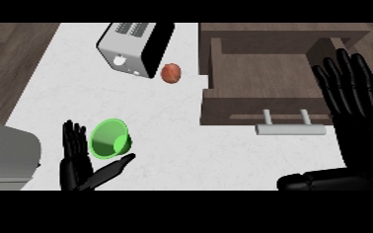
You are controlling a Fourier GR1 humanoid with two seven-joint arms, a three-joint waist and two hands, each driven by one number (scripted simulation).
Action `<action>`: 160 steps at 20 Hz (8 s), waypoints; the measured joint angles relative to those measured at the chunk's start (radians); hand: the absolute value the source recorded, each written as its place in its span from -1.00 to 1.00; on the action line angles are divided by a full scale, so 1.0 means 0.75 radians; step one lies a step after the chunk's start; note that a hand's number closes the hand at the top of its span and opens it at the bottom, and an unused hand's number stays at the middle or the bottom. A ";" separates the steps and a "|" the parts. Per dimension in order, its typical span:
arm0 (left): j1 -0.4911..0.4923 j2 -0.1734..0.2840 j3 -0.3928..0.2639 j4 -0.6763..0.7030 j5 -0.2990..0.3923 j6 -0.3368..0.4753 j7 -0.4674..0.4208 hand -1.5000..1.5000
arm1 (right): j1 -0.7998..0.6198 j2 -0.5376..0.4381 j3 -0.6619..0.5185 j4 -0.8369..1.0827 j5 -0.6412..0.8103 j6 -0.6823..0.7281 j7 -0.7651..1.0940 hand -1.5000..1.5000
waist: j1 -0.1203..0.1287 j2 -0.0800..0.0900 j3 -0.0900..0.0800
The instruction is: Pick up the cup, place it into the drawer and close the drawer
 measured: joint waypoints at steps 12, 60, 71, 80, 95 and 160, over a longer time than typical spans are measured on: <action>-0.143 0.021 0.104 0.368 0.075 -0.088 -0.208 -1.00 | -0.064 -0.001 -0.013 0.080 0.000 0.010 -0.021 -1.00 | 0.000 0.001 -0.001; -0.524 0.123 0.192 0.876 0.114 -0.609 -0.557 1.00 | -0.016 0.003 -0.012 0.021 -0.005 0.028 0.001 -1.00 | -0.005 0.001 -0.001; -0.517 0.176 0.059 0.492 0.107 -0.736 -0.350 1.00 | -0.003 -0.015 -0.046 0.025 -0.029 0.043 -0.001 -1.00 | 0.006 -0.003 0.000; -0.605 0.129 -0.027 0.028 0.147 -0.605 0.086 1.00 | -0.009 -0.025 -0.057 0.030 -0.040 0.049 0.013 -1.00 | 0.004 -0.003 0.000; -1.071 0.028 -0.066 -0.062 0.002 -0.283 0.499 1.00 | 0.018 -0.027 -0.077 0.040 -0.033 0.066 -0.034 -1.00 | -0.009 0.001 0.000; -1.927 -0.006 -0.682 1.090 0.688 0.081 0.163 -1.00 | -0.078 -0.061 -0.127 0.088 -0.275 0.171 0.010 1.00 | -0.080 0.016 0.000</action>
